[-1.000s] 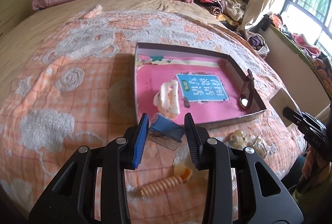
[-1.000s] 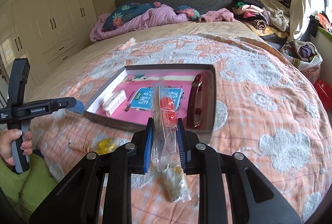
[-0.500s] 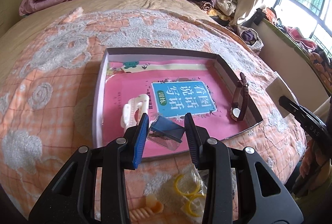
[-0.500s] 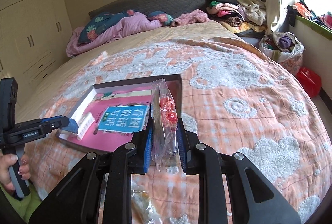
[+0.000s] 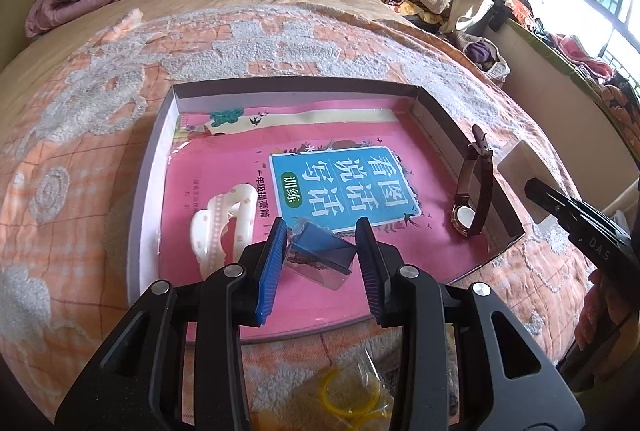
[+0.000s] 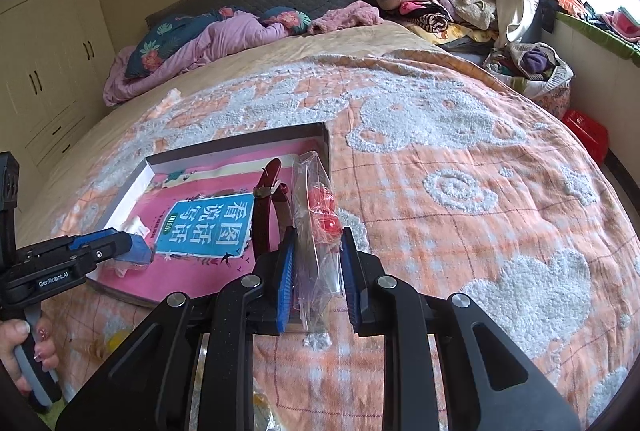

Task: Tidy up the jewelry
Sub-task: 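Release blue clip into box with left gripper while right gripper releases red-bead bag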

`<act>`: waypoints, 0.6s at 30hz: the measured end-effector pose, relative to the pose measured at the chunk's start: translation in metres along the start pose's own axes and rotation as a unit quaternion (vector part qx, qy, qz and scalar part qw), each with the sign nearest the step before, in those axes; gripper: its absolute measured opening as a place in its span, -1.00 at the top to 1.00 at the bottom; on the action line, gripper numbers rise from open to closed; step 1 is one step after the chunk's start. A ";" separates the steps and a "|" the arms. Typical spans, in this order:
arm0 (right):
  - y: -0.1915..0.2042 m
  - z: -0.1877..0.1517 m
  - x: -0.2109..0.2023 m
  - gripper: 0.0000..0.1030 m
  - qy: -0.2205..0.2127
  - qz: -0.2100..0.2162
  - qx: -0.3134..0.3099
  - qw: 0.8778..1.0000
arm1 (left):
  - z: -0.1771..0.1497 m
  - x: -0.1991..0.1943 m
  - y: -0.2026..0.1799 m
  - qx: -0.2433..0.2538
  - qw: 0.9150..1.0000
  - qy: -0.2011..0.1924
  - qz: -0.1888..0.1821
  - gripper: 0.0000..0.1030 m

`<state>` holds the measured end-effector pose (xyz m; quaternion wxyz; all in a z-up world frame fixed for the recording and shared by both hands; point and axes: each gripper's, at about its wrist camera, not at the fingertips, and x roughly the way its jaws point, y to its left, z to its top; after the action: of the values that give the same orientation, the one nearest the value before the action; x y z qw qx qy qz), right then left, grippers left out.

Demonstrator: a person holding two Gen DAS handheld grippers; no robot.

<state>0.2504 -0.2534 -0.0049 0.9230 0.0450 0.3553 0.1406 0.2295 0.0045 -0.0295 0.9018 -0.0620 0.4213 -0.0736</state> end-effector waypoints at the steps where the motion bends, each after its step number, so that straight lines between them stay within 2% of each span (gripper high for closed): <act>1: 0.001 0.001 0.002 0.60 0.002 0.000 0.001 1.000 | 0.000 0.002 -0.001 0.000 1.000 0.001 0.000 0.46; 10: 0.003 0.001 0.021 0.59 0.020 -0.001 0.001 1.000 | 0.000 0.015 -0.001 -0.004 1.000 0.009 0.000 0.46; 18: 0.007 -0.003 0.024 0.50 0.028 0.013 0.004 1.000 | 0.000 0.018 0.000 -0.007 1.000 0.015 0.002 0.46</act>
<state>0.2640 -0.2402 -0.0209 0.9106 0.0490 0.3810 0.1522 0.2410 0.0014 -0.0436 0.8950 -0.0665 0.4354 -0.0702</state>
